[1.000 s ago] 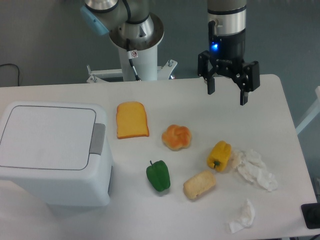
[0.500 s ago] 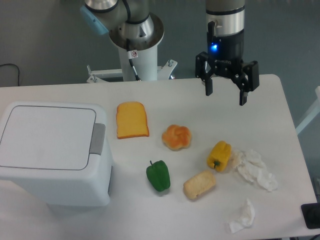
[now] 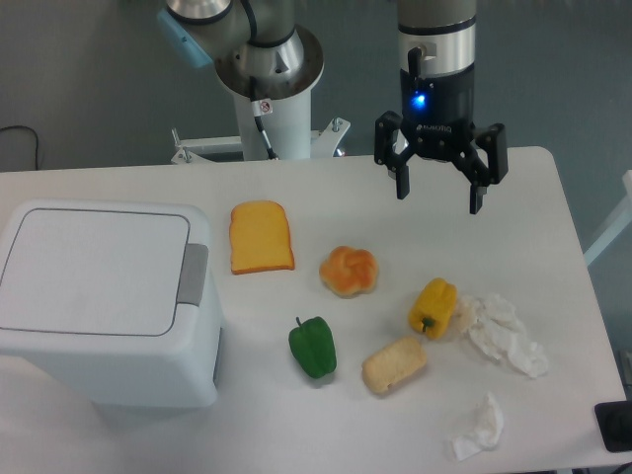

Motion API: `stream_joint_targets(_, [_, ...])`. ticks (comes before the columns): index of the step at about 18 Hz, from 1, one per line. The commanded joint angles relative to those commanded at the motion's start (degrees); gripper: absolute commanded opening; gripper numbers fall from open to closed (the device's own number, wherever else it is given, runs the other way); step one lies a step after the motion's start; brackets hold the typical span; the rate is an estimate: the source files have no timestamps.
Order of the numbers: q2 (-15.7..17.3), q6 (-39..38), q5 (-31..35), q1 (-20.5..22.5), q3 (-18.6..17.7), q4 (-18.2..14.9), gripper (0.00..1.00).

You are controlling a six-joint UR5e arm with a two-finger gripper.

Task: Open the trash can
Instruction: 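Move the gripper toward the white trash can, passing over the orange toast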

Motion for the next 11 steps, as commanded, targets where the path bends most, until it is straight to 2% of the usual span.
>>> stream_joint_targets(11, [-1.93, -10.03, -0.53, -1.67, 2.73, 0.52, 1.00])
